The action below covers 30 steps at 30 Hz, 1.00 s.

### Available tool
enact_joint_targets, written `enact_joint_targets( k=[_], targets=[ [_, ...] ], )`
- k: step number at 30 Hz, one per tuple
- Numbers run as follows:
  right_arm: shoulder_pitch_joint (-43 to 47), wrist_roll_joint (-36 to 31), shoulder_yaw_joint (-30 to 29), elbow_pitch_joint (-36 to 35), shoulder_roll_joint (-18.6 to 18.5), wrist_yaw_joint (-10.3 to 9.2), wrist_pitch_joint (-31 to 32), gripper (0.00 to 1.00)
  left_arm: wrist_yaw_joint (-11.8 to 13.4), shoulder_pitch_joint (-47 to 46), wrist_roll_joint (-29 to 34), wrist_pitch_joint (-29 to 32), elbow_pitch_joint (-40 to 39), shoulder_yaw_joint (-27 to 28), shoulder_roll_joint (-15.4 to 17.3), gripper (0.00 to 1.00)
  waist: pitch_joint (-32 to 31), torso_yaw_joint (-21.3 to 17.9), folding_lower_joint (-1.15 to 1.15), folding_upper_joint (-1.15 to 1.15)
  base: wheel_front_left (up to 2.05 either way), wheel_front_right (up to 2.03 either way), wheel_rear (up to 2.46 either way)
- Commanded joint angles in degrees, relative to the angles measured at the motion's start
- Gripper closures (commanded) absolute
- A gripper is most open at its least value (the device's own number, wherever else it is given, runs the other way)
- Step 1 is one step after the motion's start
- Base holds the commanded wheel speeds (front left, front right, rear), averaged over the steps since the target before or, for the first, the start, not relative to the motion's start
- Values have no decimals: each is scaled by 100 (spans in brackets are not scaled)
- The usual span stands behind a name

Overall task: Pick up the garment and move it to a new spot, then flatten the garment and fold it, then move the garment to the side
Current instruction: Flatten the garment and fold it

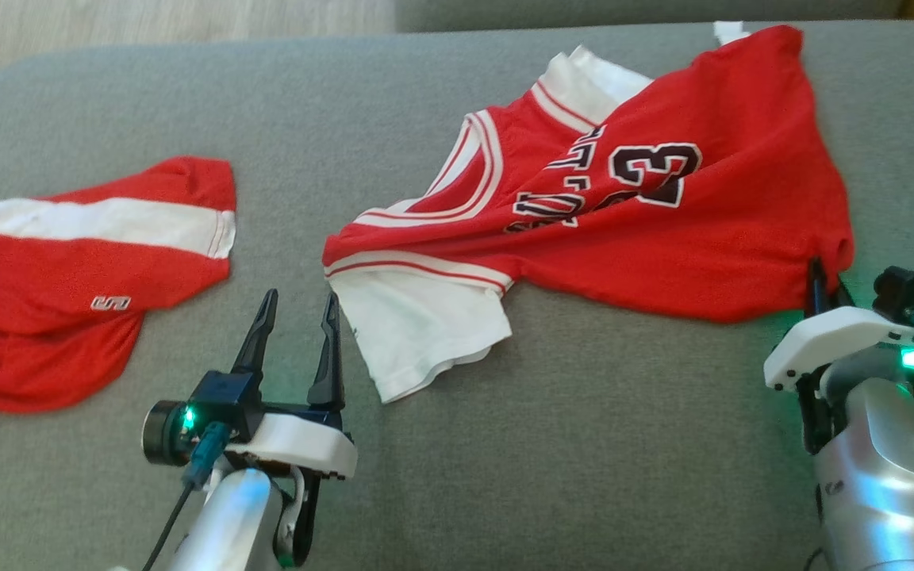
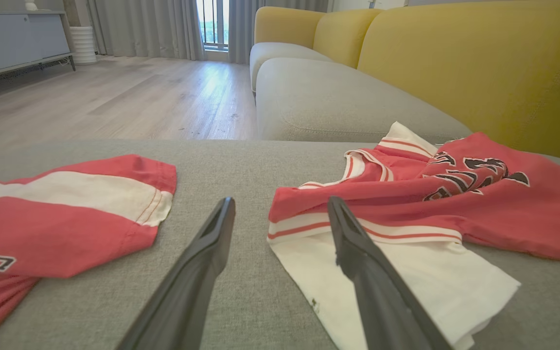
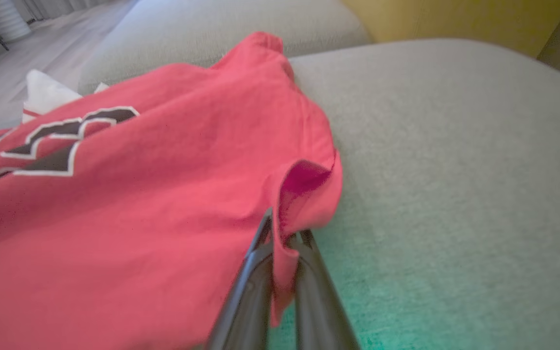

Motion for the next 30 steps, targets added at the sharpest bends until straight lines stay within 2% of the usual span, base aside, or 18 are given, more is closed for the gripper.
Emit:
enact_joint_targets(
  k=[1,9,14,19,24,30],
  targets=[
    [-109,-79,142,-213,-11,40,-135,100,-15,-79,67,-54,-138,209,22,0,-96,-88,-1,0,0,0,0],
    [308,-463,147,-1158,-11,40,-207,100,-7,137,31,-54,-142,281,-21,0,-478,-343,-1,0,0,0,0],
    [667,-767,164,-2122,-11,40,271,100,-16,202,4,-54,-186,268,-48,0,-546,-297,-1,0,0,0,0],
    [758,-933,275,-2802,-11,40,880,100,-55,167,0,-54,-199,232,-64,0,-413,-76,-1,0,0,0,0],
    [507,-1159,494,-2827,-11,40,1488,100,-119,87,10,-55,-168,175,-73,0,-209,158,-1,0,0,0,0],
    [30,-1518,526,-2116,-11,40,1847,100,-189,-40,14,-55,-111,97,-81,0,-10,448,-1,0,0,0,0]
  ],
)
